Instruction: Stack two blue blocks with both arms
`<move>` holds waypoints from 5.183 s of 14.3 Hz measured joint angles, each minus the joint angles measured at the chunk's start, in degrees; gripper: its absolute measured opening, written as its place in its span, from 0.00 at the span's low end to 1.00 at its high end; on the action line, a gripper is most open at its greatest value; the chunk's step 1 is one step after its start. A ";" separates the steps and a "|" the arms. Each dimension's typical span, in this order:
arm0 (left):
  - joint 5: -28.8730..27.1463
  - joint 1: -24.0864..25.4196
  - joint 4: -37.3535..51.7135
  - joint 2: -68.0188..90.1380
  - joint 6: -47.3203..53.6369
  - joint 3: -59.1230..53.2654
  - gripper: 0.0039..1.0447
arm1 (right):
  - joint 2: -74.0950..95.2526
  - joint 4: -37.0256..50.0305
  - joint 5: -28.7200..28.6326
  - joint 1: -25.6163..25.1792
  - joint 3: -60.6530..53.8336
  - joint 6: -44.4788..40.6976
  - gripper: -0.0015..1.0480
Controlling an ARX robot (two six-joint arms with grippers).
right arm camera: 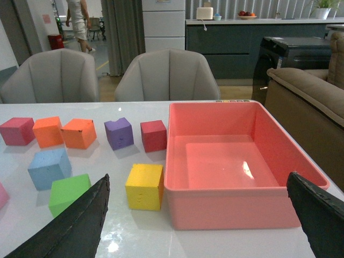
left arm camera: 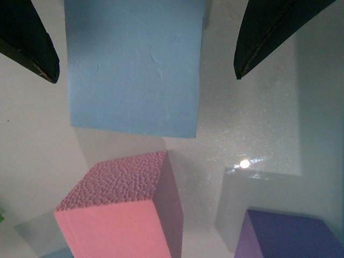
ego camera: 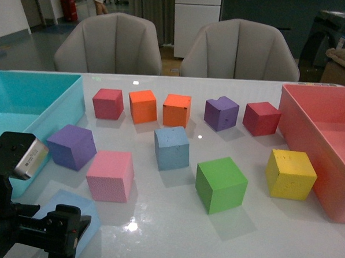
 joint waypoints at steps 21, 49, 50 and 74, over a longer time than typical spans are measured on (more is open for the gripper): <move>-14.47 -19.89 -28.04 10.88 -3.34 41.97 0.37 | 0.00 -0.02 0.00 0.00 0.00 0.00 0.94; -15.98 -20.98 -16.79 -11.98 -5.68 33.48 0.94 | 0.00 0.00 0.00 0.00 0.00 0.00 0.94; -15.96 -20.76 -16.55 -16.96 -5.14 29.68 0.94 | -0.02 -0.02 0.00 0.00 0.00 0.00 0.94; -5.70 9.90 -20.13 -82.07 2.21 -20.72 0.01 | 0.00 0.00 0.00 0.00 0.00 0.00 0.94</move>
